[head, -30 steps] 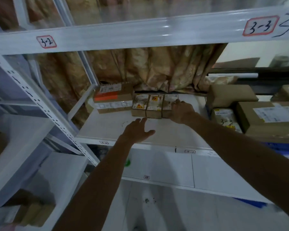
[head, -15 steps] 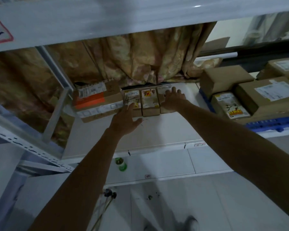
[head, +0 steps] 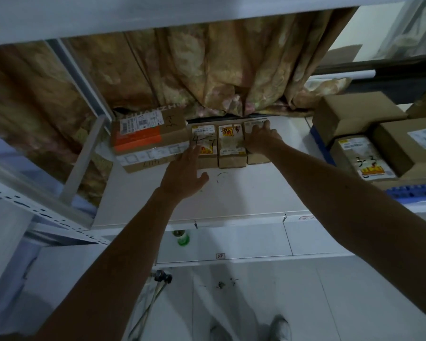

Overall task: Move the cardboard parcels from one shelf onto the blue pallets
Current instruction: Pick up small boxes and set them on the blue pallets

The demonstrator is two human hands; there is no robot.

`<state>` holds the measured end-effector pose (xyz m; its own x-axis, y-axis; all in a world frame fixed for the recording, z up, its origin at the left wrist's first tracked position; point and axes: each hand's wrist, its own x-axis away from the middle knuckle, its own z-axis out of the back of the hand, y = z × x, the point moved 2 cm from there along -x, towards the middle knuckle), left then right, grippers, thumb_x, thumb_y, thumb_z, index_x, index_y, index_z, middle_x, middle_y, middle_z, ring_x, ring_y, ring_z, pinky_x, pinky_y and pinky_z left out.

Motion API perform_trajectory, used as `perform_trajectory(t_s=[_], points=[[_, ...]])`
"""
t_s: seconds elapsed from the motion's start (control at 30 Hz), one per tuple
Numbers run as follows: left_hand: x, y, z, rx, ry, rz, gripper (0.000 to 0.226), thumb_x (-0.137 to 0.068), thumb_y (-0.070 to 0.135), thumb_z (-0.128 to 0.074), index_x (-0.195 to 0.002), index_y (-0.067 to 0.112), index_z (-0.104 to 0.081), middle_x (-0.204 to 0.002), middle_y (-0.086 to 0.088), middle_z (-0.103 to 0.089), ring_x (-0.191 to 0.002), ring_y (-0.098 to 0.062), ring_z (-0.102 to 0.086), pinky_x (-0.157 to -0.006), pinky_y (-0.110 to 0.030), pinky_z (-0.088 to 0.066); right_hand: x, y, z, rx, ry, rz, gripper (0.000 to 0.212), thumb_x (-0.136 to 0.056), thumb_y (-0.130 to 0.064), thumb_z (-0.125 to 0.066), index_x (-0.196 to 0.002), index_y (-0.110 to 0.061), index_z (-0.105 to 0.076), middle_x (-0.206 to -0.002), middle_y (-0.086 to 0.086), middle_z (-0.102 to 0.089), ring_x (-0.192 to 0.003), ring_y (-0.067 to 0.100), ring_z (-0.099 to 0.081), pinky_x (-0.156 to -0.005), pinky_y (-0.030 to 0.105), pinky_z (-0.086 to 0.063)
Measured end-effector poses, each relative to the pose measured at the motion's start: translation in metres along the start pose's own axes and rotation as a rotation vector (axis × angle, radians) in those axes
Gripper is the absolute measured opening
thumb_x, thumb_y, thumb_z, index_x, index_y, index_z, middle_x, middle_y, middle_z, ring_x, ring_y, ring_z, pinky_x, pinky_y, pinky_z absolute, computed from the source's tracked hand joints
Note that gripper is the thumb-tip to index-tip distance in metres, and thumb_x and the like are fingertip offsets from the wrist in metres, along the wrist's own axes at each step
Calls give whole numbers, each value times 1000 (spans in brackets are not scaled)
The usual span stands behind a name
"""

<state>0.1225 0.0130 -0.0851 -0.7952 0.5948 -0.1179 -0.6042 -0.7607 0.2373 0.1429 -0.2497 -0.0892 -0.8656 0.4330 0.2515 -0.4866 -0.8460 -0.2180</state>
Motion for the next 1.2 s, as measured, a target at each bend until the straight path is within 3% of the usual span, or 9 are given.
perform_trajectory(t_s=[0.27,0.37,0.5,0.7,0.87,1.03,1.2], points=[[1,0,-2,5,-55,39,85,-93,42,-62,-157,12,-17,-162,-14,-25,-146,-33,-32,-114,-51,-37,-3,1,8,15,-20,-13,97,-74,-70,-66,-146,-14,-32,-138,18,-32,-123,42,-44,-98,53,-46],[6,3,-6,3,-75,67,86,-95,42,-59,-159,13,-11,-165,-15,-18,-147,-33,-31,-113,-49,-37,0,6,8,0,19,-44,91,-80,-57,-67,-148,-12,-29,-141,17,-30,-125,42,-42,-94,52,-45],[13,1,-13,17,-89,105,88,-95,44,-58,-160,14,-8,-165,-15,-18,-141,-34,-38,-110,-49,-40,0,20,2,-100,69,-49,81,-85,-51,-61,-149,-16,-27,-137,15,-34,-123,42,-42,-94,52,-44],[17,4,-18,28,-75,141,88,-92,43,-61,-159,14,-12,-159,-14,-30,-135,-33,-45,-105,-47,-44,10,26,-3,-121,144,-35,69,-87,-63,-47,-144,-24,-37,-133,10,-37,-118,40,-42,-90,51,-42],[6,12,-7,1,-61,150,86,-93,46,-60,-159,15,-15,-164,-13,-23,-146,-31,-32,-113,-46,-35,21,29,7,-131,215,-13,66,-91,-66,-35,-140,-24,-43,-132,9,-40,-116,38,-44,-89,49,-41],[-11,29,1,25,-27,161,83,-90,50,-64,-156,15,-27,-162,-9,-26,-146,-29,-32,-114,-42,-33,42,38,25,-28,214,24,70,-82,-54,-63,-142,-26,-41,-141,4,-35,-120,35,-41,-88,46,-40],[-21,51,-9,39,-5,171,82,-88,52,-66,-154,17,-33,-160,-10,-30,-146,-30,-31,-113,-42,-35,59,50,36,19,242,65,76,-79,-54,-68,-143,-28,-37,-149,5,-26,-124,38,-40,-89,48,-41]])
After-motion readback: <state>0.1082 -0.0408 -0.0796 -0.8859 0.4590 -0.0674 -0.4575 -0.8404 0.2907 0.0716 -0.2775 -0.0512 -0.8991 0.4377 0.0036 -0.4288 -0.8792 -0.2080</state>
